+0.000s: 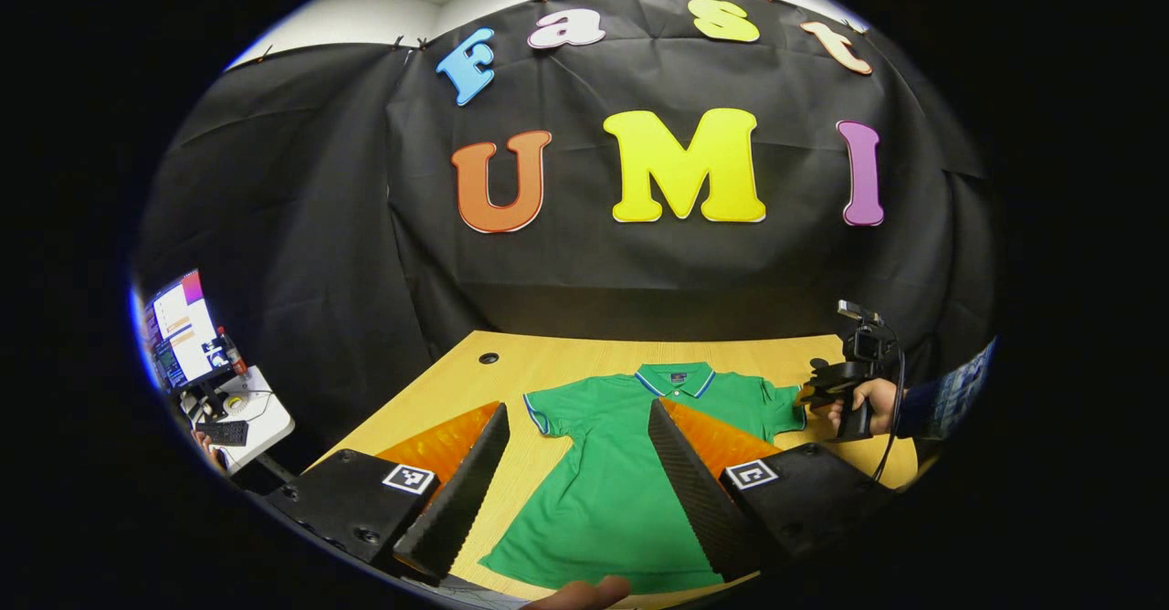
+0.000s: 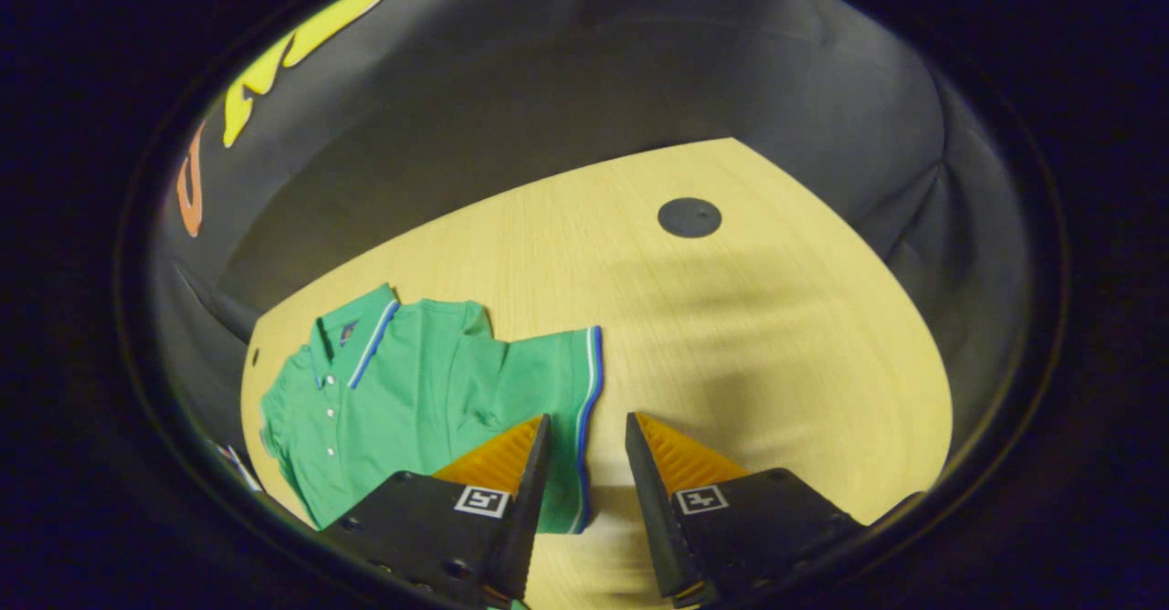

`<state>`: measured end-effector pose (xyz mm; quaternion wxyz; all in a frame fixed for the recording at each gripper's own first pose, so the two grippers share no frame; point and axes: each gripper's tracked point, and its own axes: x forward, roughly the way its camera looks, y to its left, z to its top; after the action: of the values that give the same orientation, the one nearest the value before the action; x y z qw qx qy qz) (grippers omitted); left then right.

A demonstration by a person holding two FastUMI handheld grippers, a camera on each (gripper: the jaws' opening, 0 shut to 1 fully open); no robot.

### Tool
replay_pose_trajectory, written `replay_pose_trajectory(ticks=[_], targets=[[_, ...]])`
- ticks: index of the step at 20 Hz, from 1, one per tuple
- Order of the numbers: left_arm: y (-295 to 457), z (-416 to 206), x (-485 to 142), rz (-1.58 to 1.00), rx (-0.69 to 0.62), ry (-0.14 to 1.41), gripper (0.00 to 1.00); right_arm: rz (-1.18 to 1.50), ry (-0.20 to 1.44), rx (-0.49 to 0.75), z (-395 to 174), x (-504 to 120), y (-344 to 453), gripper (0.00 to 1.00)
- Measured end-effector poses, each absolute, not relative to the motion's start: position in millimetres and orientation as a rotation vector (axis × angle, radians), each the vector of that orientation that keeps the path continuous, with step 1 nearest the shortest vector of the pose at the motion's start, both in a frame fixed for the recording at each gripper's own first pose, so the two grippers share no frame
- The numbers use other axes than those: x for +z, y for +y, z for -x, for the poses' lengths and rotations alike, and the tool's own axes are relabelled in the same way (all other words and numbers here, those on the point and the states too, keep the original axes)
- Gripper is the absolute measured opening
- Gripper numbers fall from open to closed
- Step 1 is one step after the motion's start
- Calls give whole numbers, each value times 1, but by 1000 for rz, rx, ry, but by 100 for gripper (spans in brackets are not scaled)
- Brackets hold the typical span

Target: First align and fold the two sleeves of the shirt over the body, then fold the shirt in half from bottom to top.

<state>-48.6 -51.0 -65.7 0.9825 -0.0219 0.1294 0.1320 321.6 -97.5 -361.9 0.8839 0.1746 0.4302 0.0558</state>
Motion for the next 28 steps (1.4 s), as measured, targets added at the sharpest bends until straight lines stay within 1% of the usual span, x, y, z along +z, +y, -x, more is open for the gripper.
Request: replay_pose_trajectory(ticks=[3,4,6,7,8,9,10,17,23,24,26,28], targets=[[-52,49,-66,32,270,269,99,-318,883,136,-326,-363,-93,51],[-51,50,-66,29,275,269,99,-302,904,133,-324,-369,-91,46],[-50,50,-67,27,282,275,99,-298,905,132,-324,-366,-89,14],[-50,51,-66,28,284,276,99,-284,906,131,-325,-367,-88,13],[-48,51,-67,27,286,276,99,-267,906,135,-322,-366,-86,5],[-48,52,-66,25,286,274,99,-252,903,134,-321,-363,-85,4],[-47,53,-65,24,285,270,99,-250,896,150,-319,-358,-81,0],[-30,58,-66,68,286,249,99,-233,818,239,-307,-310,-38,0],[5,69,-73,105,306,239,99,-180,778,301,-299,-275,28,0],[14,70,-75,114,307,239,99,-156,778,308,-297,-272,44,0],[25,69,-80,119,302,244,99,-113,780,312,-296,-270,58,3],[35,61,-84,119,288,245,99,-78,766,304,-294,-263,65,4]])
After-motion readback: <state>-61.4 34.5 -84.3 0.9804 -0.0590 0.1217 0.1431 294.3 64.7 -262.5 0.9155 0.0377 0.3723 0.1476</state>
